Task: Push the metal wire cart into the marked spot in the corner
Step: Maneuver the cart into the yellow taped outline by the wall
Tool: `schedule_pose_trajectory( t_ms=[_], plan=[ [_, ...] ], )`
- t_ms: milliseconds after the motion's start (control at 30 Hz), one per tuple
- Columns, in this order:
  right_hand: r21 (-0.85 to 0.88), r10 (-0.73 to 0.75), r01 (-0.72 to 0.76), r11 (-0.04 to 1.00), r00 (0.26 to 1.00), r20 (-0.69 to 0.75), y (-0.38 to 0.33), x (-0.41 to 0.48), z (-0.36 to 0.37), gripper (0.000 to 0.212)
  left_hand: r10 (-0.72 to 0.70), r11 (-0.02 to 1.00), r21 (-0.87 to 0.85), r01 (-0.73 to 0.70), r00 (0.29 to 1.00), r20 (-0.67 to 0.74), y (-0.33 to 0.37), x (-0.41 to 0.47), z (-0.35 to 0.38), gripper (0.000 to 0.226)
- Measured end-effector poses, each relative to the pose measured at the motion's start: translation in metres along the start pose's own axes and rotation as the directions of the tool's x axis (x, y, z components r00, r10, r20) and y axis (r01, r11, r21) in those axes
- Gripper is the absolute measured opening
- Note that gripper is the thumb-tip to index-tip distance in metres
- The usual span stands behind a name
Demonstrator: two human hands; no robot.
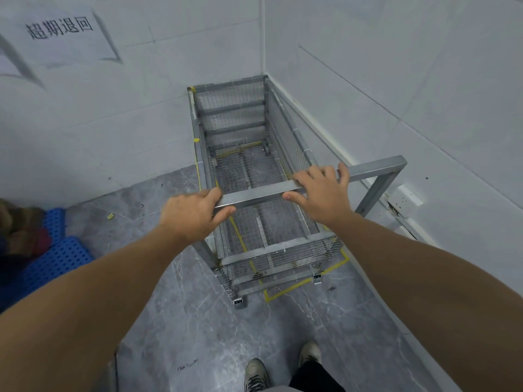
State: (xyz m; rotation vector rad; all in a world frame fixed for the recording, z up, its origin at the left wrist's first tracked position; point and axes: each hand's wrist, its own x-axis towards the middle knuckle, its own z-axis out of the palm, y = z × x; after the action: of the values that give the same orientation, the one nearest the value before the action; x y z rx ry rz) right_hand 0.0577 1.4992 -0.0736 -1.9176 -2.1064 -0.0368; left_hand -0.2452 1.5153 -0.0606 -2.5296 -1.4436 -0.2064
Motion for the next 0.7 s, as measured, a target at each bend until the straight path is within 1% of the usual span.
schedule_pose_trajectory(
  t_ms=[200,367,500,567,700],
  plan=[
    [-0.006,-0.049,0.049,0.999,0.998,-0.028,0.011,0.002,0.002,0.057,-0.001,1.0,0.02,0.001,1.0,0.002,0.008,0.004,-0.002,0.055],
    [0.003,-0.098,0.099,0.995,0.988,-0.116,0.023,0.002,0.006,0.054,-0.017,1.0,0.014,0.017,1.0,0.008,0.019,0.01,-0.006,0.061],
    [-0.002,-0.132,0.133,0.991,0.978,-0.16,0.032,0.005,0.004,0.054,-0.039,0.999,0.002,0.039,0.999,-0.009,0.026,0.013,-0.006,0.066],
    [-0.003,-0.14,0.141,0.99,0.978,-0.152,0.044,0.008,0.002,0.057,-0.054,0.998,-0.013,0.054,0.998,-0.007,0.035,0.019,-0.005,0.063],
    [-0.003,-0.139,0.139,0.99,0.986,-0.088,0.078,0.018,-0.005,0.06,-0.074,0.997,-0.018,0.073,0.997,-0.009,0.066,0.039,-0.005,0.059]
  ],
)
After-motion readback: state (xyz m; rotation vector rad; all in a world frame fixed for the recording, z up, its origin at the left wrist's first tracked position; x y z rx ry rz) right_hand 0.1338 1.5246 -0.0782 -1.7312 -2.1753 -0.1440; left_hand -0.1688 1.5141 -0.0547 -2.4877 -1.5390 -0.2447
